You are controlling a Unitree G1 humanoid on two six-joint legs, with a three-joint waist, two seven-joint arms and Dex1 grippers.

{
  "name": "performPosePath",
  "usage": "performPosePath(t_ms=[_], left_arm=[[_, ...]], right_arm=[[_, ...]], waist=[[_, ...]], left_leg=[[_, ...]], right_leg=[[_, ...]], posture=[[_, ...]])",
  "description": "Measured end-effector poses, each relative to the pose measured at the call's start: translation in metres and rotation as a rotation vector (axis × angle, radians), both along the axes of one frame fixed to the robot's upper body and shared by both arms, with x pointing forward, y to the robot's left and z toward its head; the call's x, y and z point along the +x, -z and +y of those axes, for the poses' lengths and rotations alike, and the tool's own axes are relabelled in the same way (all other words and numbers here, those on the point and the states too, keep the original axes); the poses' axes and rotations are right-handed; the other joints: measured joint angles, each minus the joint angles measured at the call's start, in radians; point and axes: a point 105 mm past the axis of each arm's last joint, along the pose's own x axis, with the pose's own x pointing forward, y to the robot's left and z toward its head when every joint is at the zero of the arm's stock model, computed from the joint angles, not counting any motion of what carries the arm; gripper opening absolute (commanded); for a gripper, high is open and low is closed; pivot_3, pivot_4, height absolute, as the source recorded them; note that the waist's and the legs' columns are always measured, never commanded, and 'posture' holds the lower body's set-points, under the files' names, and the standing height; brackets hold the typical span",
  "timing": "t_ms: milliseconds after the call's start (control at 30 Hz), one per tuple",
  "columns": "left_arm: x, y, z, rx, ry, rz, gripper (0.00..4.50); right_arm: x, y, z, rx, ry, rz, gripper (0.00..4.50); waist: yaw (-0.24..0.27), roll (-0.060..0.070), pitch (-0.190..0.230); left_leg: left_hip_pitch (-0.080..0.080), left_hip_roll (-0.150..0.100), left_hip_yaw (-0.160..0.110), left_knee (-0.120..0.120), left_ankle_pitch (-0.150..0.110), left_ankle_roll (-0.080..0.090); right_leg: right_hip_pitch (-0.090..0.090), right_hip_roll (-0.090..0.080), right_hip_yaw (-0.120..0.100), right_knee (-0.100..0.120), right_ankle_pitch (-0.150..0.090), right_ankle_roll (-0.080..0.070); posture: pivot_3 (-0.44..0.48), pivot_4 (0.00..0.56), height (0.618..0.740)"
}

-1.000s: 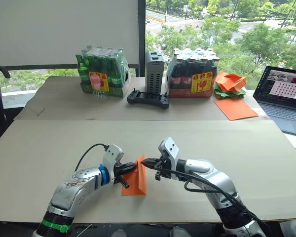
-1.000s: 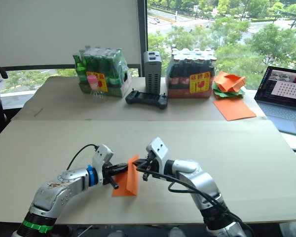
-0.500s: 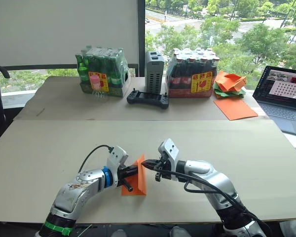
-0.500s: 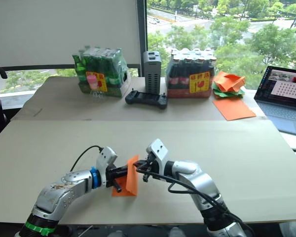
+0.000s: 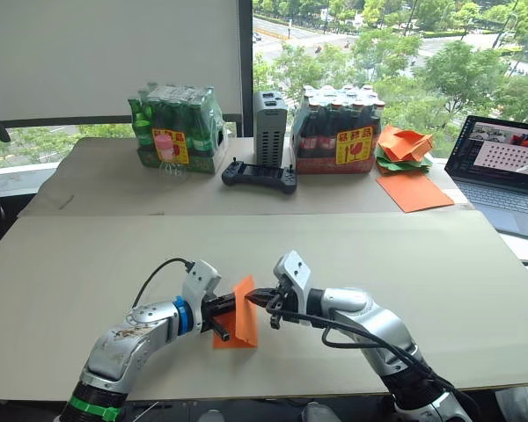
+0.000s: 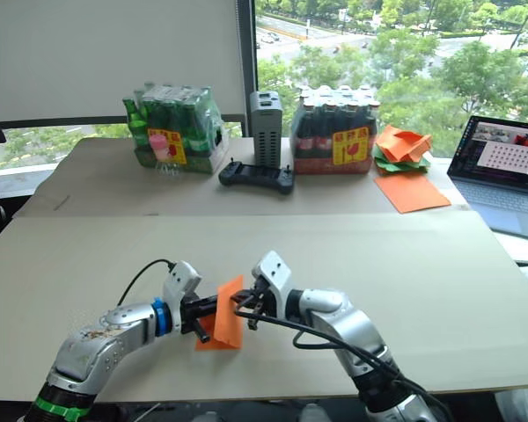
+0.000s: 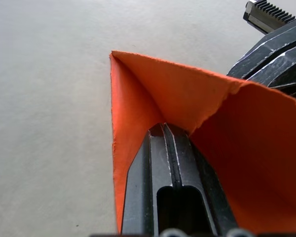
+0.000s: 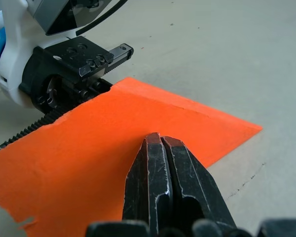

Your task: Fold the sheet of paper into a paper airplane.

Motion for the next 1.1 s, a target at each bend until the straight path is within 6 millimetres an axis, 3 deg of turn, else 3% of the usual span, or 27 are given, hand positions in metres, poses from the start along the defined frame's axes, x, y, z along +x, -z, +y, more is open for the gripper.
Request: performPosePath(t_ms=[300, 800, 1100], left_arm=[[-0.008, 0.001, 0.021, 0.020, -0.058, -0.014, 0.02], [-0.011, 0.001, 0.026, 0.033, -0.097, -0.026, 0.02], [-0.005, -0.003, 0.032, 0.020, -0.122, -0.025, 0.02]], right_arm=[[0.004, 0.001, 0.011, 0.000, -0.019, -0.015, 0.00], [0.010, 0.006, 0.021, -0.014, -0.024, -0.040, 0.00], [0.013, 0.018, 0.019, -0.091, -0.012, -0.069, 0.00]], waist=[[-0.001, 0.000, 0.000], [0.000, 0.001, 0.000], [-0.001, 0.001, 0.000]], left_leg=[[0.001, 0.000, 0.000, -0.001, 0.000, 0.000], [0.001, 0.000, 0.000, -0.001, 0.000, 0.000], [0.001, 0.001, 0.000, -0.001, 0.000, 0.000]], right_leg=[[0.000, 0.000, 0.000, 0.001, 0.000, 0.000], [0.000, 0.000, 0.000, 0.001, 0.000, -0.001], [-0.001, 0.001, 0.000, 0.002, 0.000, -0.001]], posture=[[0.000, 0.150, 0.740], [0.000, 0.150, 0.740], [0.000, 0.150, 0.740]])
